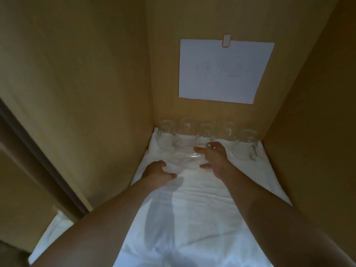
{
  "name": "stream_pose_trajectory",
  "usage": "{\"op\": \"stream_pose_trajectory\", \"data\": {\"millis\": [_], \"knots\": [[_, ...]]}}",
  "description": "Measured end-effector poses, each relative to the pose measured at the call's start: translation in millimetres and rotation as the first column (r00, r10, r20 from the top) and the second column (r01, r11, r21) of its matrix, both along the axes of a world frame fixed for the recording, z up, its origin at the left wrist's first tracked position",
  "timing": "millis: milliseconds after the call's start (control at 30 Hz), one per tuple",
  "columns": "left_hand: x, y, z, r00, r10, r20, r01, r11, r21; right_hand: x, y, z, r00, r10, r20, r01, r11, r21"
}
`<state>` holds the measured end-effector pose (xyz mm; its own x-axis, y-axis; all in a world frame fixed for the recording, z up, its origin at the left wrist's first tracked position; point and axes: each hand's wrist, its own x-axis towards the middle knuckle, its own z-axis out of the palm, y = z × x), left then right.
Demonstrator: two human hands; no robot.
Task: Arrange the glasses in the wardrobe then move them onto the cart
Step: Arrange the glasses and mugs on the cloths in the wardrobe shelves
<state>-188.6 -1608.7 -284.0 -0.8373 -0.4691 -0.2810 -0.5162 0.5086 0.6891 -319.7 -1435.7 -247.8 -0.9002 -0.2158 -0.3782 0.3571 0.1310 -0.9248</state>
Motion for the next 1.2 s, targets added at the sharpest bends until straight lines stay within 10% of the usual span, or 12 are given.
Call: {"op": "stream_pose_trajectory", "data": {"millis": [200,600,967,1200], "knots": [[27.6,-8.6,-20.8,0.959,-0.245,0.141,0.268,0.946,-0.183,5.7,-61.5,11.0,0.775,0.415,-0.476,-0.141,0.849,0.509],[32.7,-17.6,-29.6,0.939,-0.308,0.152,0.340,0.894,-0.291,-0.2,-131.6,16.3,0.524,0.694,-0.494,-0.139,0.642,0.754],[25.6,-18.8,-25.7,0.932,-0.310,0.187,0.355,0.883,-0.308,3.0,-145.8,10.5,0.459,0.746,-0.483,-0.140,0.598,0.789],[24.1,-18.4,-21.7,0.937,-0.285,0.202,0.334,0.899,-0.283,7.6,-113.7,2.5,0.599,0.645,-0.475,-0.143,0.670,0.729]]}}
